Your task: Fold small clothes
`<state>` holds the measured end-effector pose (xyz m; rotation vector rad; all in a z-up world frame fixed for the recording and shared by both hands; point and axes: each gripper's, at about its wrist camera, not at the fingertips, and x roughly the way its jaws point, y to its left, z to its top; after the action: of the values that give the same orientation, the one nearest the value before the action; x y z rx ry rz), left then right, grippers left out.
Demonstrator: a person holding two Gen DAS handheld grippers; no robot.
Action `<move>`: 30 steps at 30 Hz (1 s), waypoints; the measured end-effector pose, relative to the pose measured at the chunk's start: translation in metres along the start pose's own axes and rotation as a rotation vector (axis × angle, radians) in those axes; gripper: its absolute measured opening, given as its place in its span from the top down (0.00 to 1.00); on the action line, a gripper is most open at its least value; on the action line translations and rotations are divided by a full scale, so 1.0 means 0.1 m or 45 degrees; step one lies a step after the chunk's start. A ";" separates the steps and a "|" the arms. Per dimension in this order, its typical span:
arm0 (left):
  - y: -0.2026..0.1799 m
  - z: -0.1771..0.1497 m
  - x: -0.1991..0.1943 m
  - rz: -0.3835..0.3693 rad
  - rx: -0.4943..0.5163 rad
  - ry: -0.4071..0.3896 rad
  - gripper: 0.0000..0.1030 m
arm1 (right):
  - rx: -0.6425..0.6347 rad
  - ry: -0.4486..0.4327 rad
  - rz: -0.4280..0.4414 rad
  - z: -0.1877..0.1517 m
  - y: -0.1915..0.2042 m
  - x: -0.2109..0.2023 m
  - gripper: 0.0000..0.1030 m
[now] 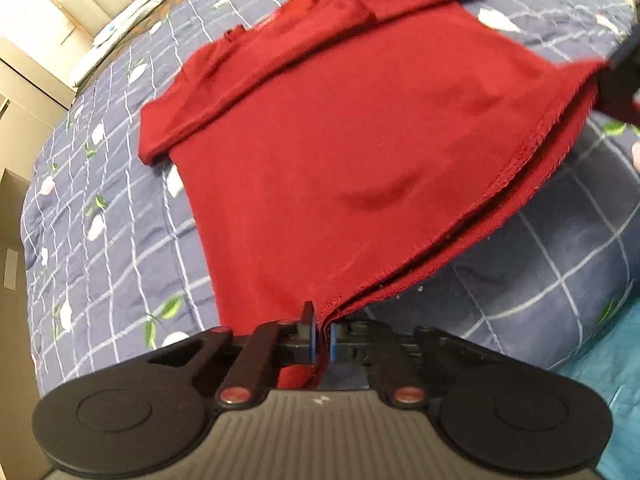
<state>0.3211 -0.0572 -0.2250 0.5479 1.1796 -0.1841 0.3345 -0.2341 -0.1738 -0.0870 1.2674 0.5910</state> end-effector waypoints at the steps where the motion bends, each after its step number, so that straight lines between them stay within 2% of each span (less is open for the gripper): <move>1: 0.04 0.04 -0.03 0.005 -0.005 -0.006 0.95 | 0.001 -0.002 -0.005 -0.01 -0.01 0.01 0.92; 6: 0.20 0.27 -0.18 0.014 -0.084 0.024 0.95 | -0.063 0.000 -0.086 -0.10 0.09 0.11 0.76; 8: 0.24 0.36 -0.21 0.008 -0.114 0.047 0.95 | -0.083 -0.005 -0.088 -0.14 0.14 0.15 0.61; 9: 0.25 0.39 -0.22 0.003 -0.126 0.055 0.95 | -0.096 -0.012 -0.085 -0.17 0.18 0.16 0.57; 11: 0.29 0.45 -0.24 -0.015 -0.147 0.071 0.95 | -0.113 -0.022 -0.076 -0.20 0.23 0.20 0.37; 13: 0.30 0.49 -0.29 -0.033 -0.162 0.079 0.95 | -0.132 -0.037 -0.091 -0.23 0.29 0.24 0.28; 18: 0.32 0.59 -0.32 -0.039 -0.129 0.078 0.95 | -0.169 -0.055 -0.108 -0.28 0.44 0.41 0.26; 20: 0.32 0.62 -0.35 -0.049 -0.129 0.074 0.95 | -0.188 -0.069 -0.129 -0.28 0.51 0.48 0.21; 22: 0.32 0.66 -0.40 -0.056 -0.129 0.069 0.95 | -0.209 -0.097 -0.198 -0.29 0.59 0.57 0.16; 26: 0.31 0.71 -0.50 -0.057 -0.104 0.046 0.95 | -0.196 -0.093 -0.378 -0.29 0.61 0.76 0.16; 30: 0.32 0.69 -0.57 -0.050 -0.084 0.020 0.95 | -0.165 -0.091 -0.528 -0.32 0.47 0.78 0.25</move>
<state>0.3695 -0.0724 -0.1444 0.4689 1.2082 -0.1742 0.2986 -0.1771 -0.2426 -0.4226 1.0991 0.3133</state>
